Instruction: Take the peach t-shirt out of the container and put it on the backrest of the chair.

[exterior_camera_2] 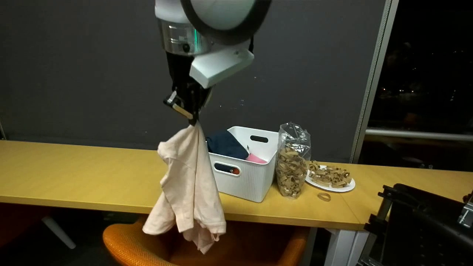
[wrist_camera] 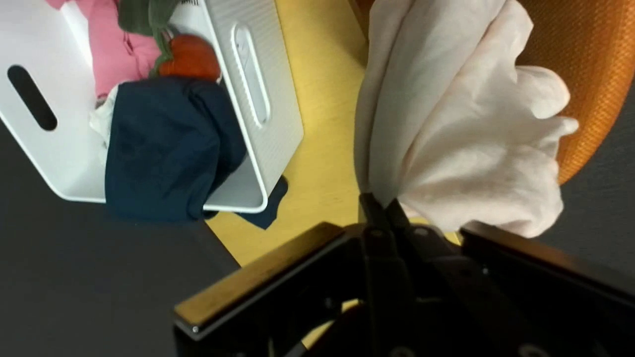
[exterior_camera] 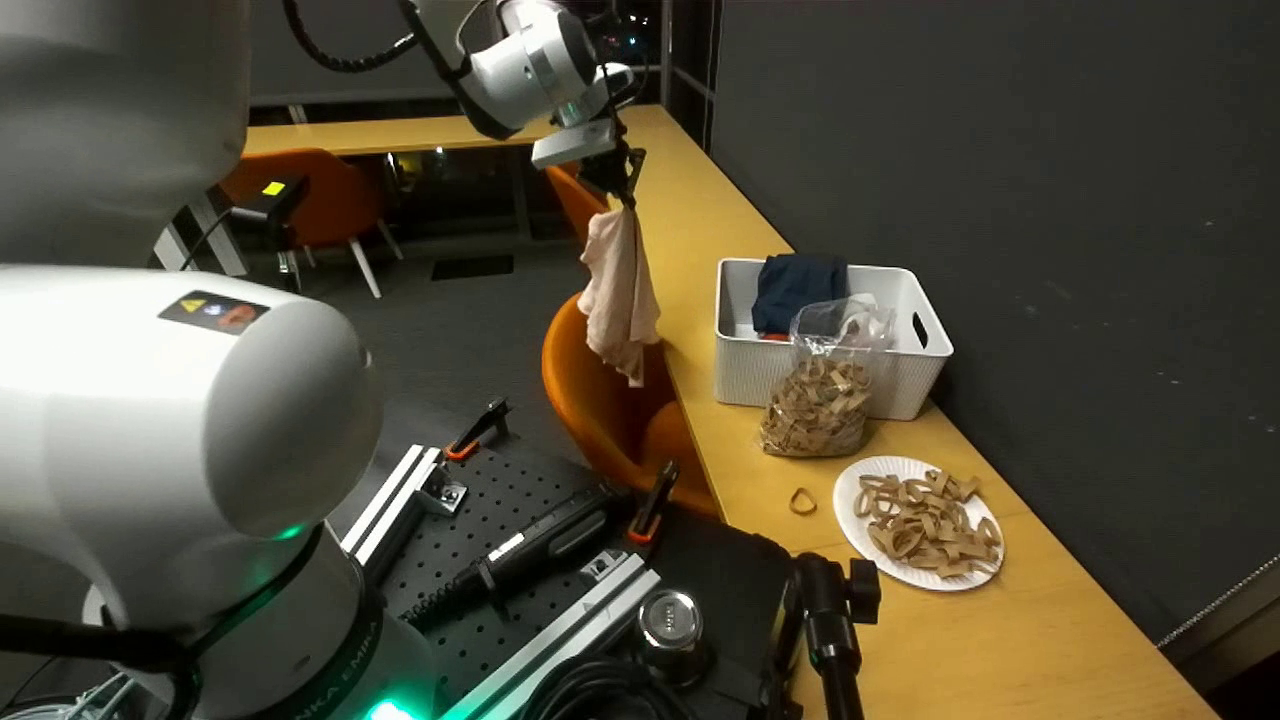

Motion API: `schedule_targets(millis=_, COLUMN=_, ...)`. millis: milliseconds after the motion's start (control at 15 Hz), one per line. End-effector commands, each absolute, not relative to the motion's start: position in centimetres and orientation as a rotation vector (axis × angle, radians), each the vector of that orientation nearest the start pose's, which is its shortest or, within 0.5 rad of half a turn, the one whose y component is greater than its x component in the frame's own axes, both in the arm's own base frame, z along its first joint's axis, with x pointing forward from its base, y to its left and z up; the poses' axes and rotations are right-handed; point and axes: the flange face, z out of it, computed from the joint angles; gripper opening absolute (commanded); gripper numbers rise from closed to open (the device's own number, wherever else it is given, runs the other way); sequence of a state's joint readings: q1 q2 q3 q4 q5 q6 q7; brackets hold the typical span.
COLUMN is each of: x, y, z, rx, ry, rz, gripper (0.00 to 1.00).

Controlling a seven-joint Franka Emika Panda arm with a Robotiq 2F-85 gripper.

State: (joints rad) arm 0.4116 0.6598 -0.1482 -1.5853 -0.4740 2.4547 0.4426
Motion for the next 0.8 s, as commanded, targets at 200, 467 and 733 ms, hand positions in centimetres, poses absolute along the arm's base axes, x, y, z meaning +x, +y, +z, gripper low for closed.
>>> schedule_targets(millis=200, x=58.3, y=17.8, z=17.0, rx=-3.367, ry=-0.324, rz=-0.540, gripper=0.01)
schedule_targets(millis=467, x=51.5, y=16.2, z=14.3, rx=-3.201, ry=-0.425, rz=-0.585, gripper=0.01)
schedule_targets(millis=733, x=50.1, y=14.5, z=16.7, rx=-3.069, ry=-0.519, rz=-0.754, gripper=0.01)
